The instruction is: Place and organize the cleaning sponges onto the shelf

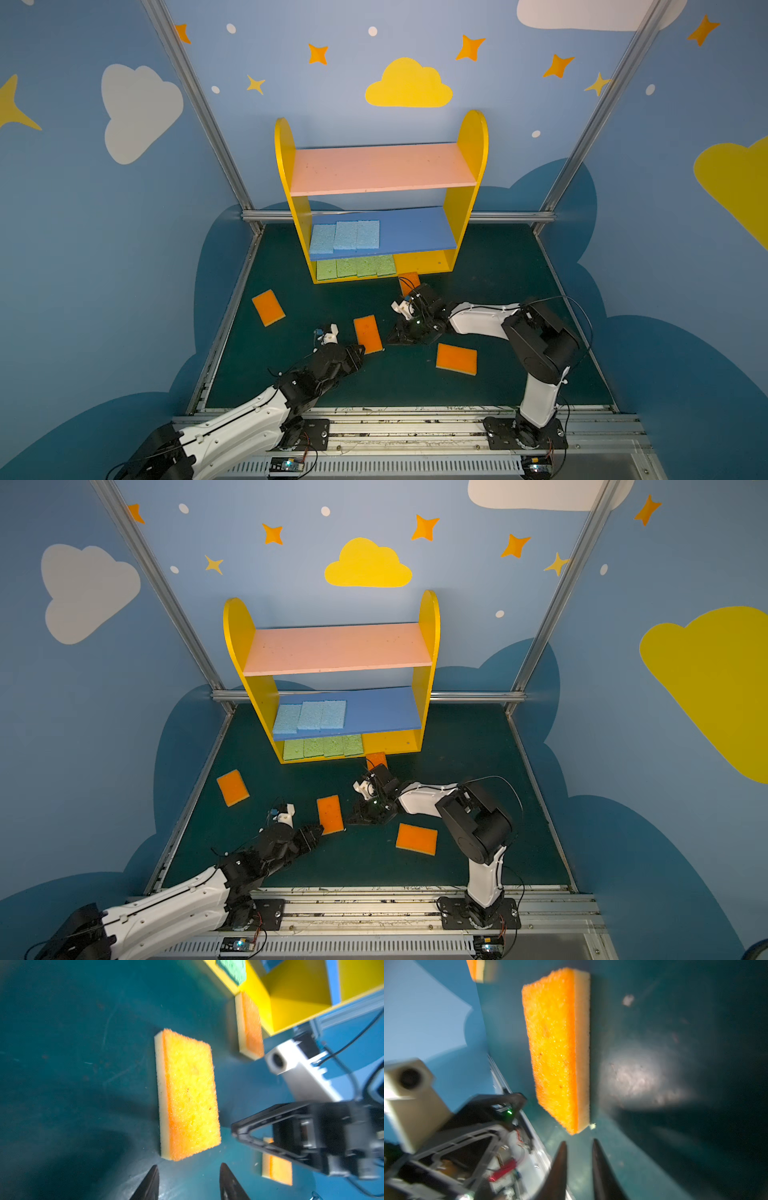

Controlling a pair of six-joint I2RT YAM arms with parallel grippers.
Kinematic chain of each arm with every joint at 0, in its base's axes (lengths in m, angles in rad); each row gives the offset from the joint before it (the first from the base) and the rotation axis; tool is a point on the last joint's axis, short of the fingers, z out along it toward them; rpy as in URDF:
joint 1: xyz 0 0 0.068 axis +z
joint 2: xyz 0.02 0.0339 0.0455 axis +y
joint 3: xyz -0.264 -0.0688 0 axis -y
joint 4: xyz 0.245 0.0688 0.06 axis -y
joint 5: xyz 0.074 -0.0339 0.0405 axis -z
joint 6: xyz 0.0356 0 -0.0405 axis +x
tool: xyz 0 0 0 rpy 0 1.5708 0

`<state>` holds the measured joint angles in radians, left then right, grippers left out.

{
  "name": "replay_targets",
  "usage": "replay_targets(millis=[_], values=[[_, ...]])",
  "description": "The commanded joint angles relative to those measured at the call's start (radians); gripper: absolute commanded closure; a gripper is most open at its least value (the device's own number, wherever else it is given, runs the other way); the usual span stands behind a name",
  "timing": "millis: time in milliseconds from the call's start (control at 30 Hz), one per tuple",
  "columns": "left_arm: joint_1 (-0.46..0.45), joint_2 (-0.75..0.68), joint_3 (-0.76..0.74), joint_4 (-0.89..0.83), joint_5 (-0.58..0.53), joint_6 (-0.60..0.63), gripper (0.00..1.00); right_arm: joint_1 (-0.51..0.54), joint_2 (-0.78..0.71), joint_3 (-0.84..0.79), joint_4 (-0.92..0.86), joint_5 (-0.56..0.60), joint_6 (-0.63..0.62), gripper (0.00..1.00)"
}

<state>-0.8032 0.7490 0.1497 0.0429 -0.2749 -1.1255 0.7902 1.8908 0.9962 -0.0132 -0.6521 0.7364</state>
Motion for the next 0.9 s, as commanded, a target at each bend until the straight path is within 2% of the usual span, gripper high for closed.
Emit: replay_targets(millis=[0,133,433,867], values=[[-0.016,-0.039,-0.025,-0.088,-0.094,-0.081,0.57,0.011,0.043,0.035,0.039,-0.025,0.018,0.95],[-0.024,-0.067,-0.034,-0.122,-0.096,-0.103,0.58,0.044,0.080,0.070,0.043,-0.028,0.029,0.99],[-0.028,-0.061,-0.048,-0.120,-0.130,-0.146,0.55,0.116,0.136,0.165,0.022,-0.038,0.038,0.99],[-0.027,-0.013,-0.038,-0.074,-0.198,-0.203,0.61,0.073,0.069,0.097,0.008,-0.023,0.018,1.00]])
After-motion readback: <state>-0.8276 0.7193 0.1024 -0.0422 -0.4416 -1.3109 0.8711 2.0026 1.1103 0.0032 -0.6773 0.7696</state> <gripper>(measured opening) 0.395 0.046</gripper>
